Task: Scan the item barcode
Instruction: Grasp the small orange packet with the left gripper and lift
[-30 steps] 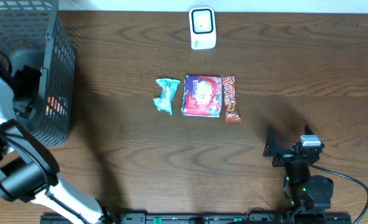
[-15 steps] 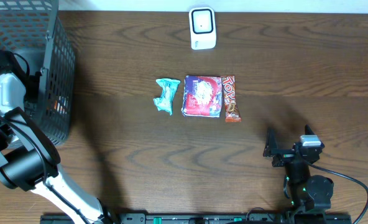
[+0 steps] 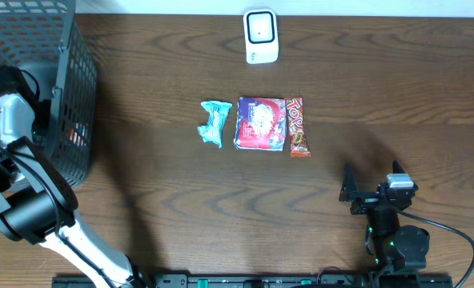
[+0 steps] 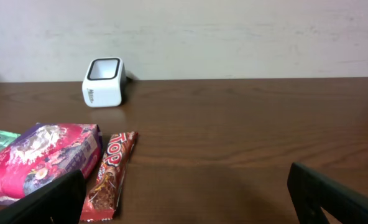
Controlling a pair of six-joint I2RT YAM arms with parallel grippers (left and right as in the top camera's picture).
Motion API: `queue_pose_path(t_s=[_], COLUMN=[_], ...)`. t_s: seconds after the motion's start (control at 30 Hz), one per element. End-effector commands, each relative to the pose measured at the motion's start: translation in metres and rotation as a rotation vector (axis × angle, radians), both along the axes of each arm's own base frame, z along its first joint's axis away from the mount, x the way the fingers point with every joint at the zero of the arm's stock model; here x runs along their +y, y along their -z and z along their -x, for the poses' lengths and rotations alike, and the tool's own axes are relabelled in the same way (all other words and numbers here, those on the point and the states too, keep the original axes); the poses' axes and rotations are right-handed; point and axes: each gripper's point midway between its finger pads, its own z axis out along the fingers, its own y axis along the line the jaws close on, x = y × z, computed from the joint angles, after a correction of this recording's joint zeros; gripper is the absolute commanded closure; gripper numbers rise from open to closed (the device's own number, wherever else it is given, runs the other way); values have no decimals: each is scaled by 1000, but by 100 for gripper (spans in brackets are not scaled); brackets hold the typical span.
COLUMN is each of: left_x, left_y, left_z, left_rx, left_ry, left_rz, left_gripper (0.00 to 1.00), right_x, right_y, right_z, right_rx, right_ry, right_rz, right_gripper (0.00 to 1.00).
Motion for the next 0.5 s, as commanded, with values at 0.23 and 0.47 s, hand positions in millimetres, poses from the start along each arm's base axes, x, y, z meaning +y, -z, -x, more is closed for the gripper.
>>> queue_pose_path(t_s=[0.23, 0.47], left_x=[-3, -6], left_y=[36, 39], left_z=[31, 36], left_rx=[141, 152], left_ry=[-4, -4], left_rz=[-9, -1], left_gripper=[30, 35], right_x=[-1, -1], right_y=[1, 1], right_z=[0, 0], right_rx=[2, 2], right_ry=[4, 4], right_rz=[-6, -6], right_gripper=[1, 1])
